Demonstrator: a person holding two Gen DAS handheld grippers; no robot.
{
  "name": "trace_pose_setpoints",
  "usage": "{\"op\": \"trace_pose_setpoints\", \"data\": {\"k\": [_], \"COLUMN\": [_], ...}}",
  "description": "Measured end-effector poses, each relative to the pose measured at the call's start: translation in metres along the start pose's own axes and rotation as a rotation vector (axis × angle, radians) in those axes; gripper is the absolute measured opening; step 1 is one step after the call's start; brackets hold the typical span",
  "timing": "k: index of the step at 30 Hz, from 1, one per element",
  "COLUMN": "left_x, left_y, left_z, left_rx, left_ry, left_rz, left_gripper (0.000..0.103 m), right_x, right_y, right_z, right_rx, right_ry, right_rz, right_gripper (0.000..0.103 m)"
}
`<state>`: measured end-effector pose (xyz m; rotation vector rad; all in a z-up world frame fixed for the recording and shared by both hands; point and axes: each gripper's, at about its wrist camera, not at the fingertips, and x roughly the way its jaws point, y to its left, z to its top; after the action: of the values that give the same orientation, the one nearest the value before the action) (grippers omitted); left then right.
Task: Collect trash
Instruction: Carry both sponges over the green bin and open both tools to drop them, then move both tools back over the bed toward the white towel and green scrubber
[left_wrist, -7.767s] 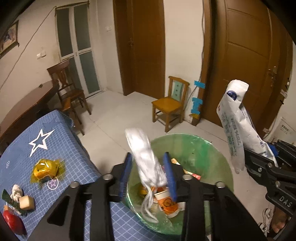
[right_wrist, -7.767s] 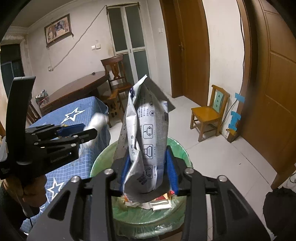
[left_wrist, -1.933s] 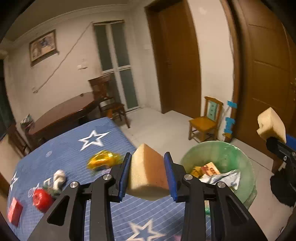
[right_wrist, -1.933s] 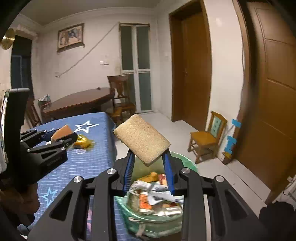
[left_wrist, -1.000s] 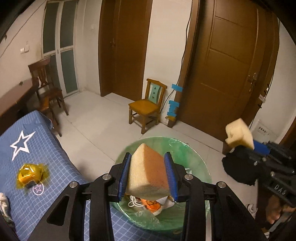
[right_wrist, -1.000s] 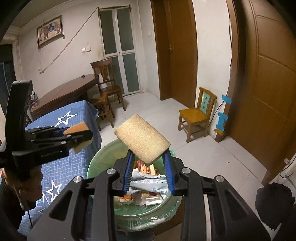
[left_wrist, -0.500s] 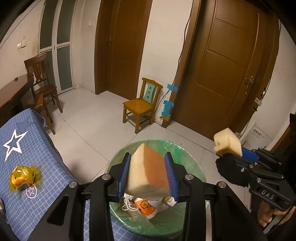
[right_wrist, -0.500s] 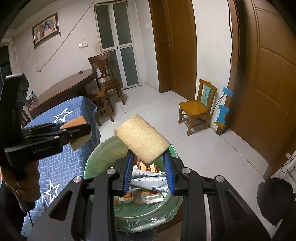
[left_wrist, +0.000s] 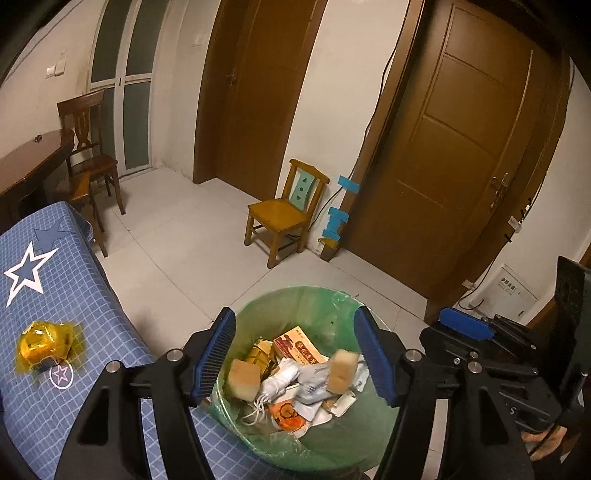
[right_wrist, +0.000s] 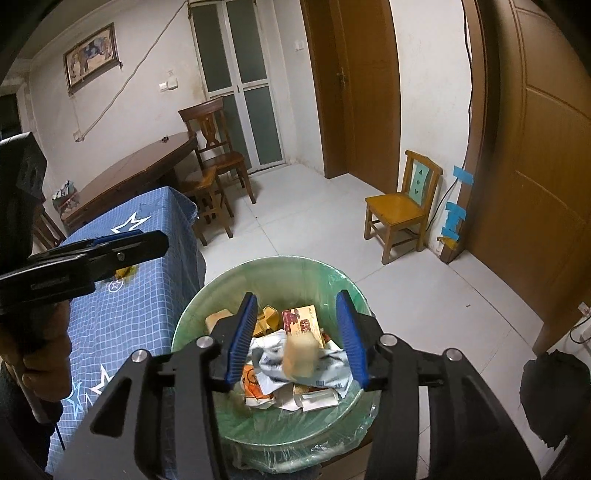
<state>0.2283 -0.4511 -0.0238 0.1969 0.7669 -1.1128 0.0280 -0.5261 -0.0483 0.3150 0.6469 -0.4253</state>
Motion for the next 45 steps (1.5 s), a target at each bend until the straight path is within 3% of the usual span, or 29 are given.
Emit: {"op": "trace_pose_setpoints", "data": {"k": [8,15,20,25,27,31,34,36,38,39,40,42,43,45], "left_x": [-0.014,-0.053,-0.100,-0.149,-0.161,-0.152,-0.133,-0.121,-0.111,-0.106,-0.100,-0.101,-0.104,-0.120], "left_y": [-0.013,0.016,0.086,0.184,0.229,0.306,0.333,0.339,0.342,0.344,0.347,0.344,0.338,0.314], "left_z": [-0.011,-0.040,-0.057,-0.051,-0.050,-0.060,-0.072,-0.081,-0.084,-0.086,-0.089,-0.090,-0.091,-0.090], "left_rx": [0.026,0.002,-0.115,-0.228,-0.286,-0.382,-0.396,-0.375,-0.344,-0.346,-0.360,-0.343,-0.343,-0.359], "left_ry": [-0.008,-0.004,0.065,0.162,0.204,0.347,0.447,0.495,0.530,0.552,0.587,0.586,0.584,0.552], "left_rz": [0.033,0.137,0.261,0.502,0.564,0.637,0.702,0.693,0.705,0.694,0.664,0.675,0.641,0.479], "left_gripper": [0.068,0.074,0.075,0.074,0.074,0.074,0.074,0.074,0.067,0.048,0.037,0.034,0.033,0.032], "right_x": [-0.003,0.009,0.025,0.027,0.027,0.030,0.031,0.032,0.035,0.037,0.036,0.034,0.033,0.030], "right_y": [0.008,0.035,0.089,0.123,0.132,0.143,0.142,0.139,0.141,0.140,0.141,0.141,0.140,0.137], "right_z": [0.002,-0.001,-0.002,-0.008,-0.015,-0.028,-0.037,-0.042,-0.046,-0.049,-0.052,-0.055,-0.056,-0.057], "right_rx": [-0.016,-0.035,-0.121,-0.154,-0.165,-0.171,-0.160,-0.153,-0.148,-0.145,-0.145,-0.147,-0.148,-0.150], "right_ry": [-0.014,-0.019,0.003,0.017,0.035,0.071,0.096,0.109,0.121,0.129,0.131,0.129,0.127,0.118], "right_rz": [0.015,0.105,0.220,0.323,0.352,0.374,0.378,0.377,0.372,0.372,0.371,0.369,0.370,0.373], "right_gripper": [0.043,0.043,0.043,0.052,0.053,0.054,0.055,0.056,0.056,0.056,0.056,0.056,0.056,0.056]}}
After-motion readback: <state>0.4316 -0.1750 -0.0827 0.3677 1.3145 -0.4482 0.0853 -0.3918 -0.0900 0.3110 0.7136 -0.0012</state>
